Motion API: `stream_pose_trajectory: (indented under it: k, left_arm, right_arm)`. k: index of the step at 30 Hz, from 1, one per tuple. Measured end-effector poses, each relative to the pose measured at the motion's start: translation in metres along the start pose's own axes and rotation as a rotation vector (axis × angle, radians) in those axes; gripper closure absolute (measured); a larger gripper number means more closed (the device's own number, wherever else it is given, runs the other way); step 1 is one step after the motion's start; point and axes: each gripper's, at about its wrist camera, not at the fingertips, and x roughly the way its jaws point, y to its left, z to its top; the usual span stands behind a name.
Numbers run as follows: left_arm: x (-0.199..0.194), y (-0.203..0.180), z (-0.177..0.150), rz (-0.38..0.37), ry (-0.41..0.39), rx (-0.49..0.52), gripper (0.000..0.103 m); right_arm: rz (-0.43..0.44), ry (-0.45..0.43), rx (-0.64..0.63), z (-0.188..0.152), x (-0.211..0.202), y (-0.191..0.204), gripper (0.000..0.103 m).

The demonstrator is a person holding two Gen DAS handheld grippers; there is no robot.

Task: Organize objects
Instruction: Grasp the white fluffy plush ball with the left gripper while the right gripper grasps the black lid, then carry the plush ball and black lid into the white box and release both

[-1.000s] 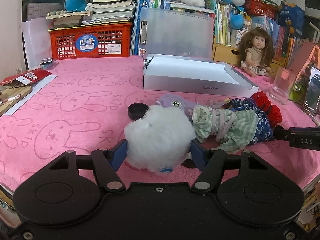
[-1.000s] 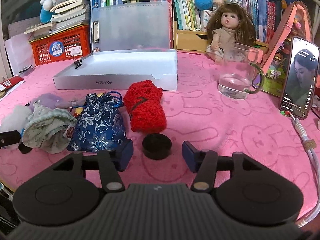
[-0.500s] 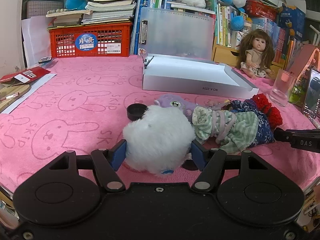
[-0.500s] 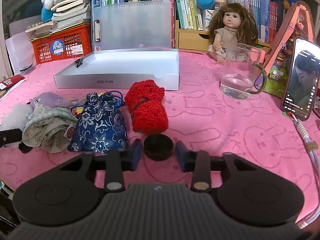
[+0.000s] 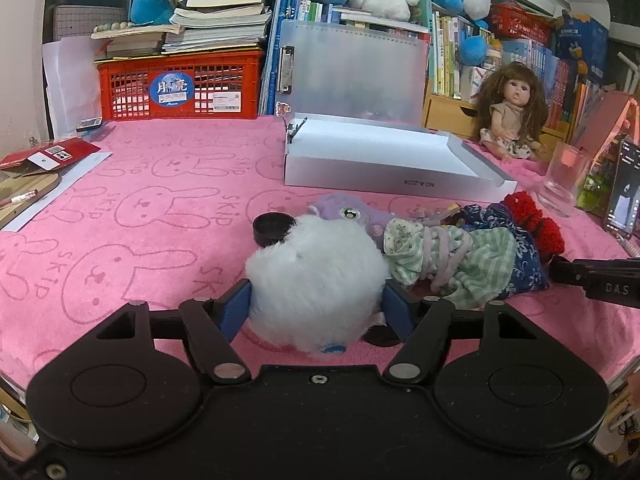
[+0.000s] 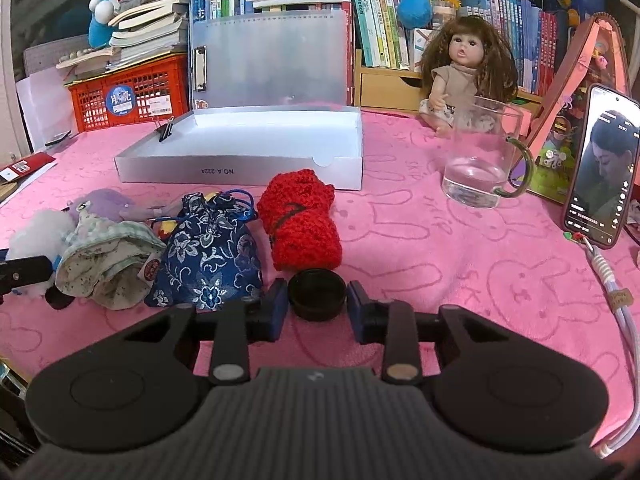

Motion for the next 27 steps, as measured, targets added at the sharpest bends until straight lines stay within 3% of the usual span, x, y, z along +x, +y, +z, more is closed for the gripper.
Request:
stream_pose_trajectory:
  k: [6, 12, 27]
  left_arm:
    - [0.004, -0.002, 0.002, 0.013, -0.003, -0.005, 0.036]
    - [-0.009, 0.000, 0.015, -0.014, -0.061, -0.028, 0.038]
    - [0.019, -0.006, 0.091, -0.089, -0.070, -0.022, 0.037]
  right_arm:
    - [0.002, -0.002, -0.003, 0.000, -0.001, 0.000, 0.066]
    - [0.004, -0.018, -0.006, 0.005, -0.005, 0.000, 0.066]
    - [0.016, -0.093, 0.004, 0.055, -0.003, -0.010, 0.066]
